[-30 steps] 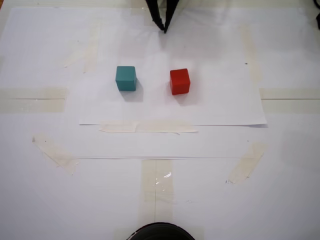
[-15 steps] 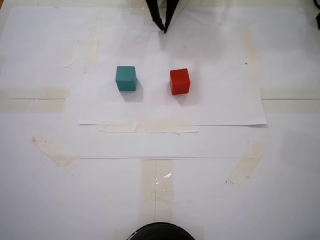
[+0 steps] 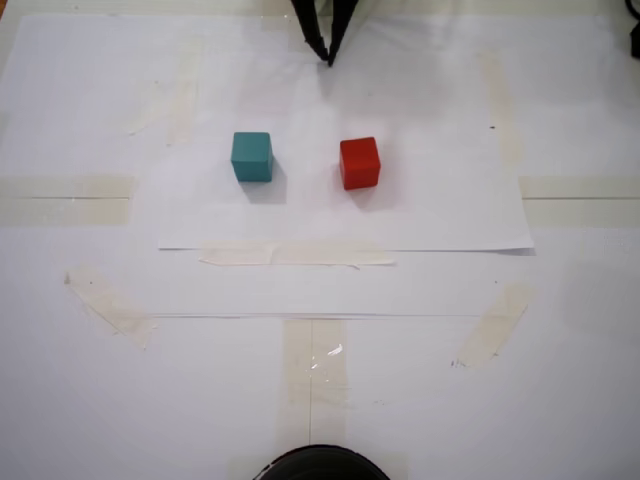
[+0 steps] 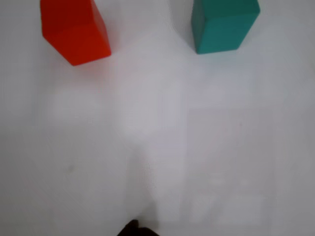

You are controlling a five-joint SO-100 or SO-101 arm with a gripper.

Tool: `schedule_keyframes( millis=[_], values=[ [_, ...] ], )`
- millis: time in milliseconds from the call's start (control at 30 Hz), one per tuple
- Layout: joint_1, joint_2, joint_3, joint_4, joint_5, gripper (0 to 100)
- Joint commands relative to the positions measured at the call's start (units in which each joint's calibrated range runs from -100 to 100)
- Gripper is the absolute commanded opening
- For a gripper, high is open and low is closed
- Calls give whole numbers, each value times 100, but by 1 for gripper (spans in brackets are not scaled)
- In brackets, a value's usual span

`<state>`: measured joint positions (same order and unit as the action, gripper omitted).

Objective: Put the red cube on the top of the blue cube.

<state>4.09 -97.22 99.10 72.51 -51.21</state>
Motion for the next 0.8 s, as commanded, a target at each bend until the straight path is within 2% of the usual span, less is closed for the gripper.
schedule_keyframes(
  millis=[0,300,633,767],
  values=[
    [45,263,-373,116,59,0],
    [-84,1233,-1798,442,190,0],
    [-243,3448,-4476,849,274,0],
    [-394,4263,-5402,809,547,0]
  ],
)
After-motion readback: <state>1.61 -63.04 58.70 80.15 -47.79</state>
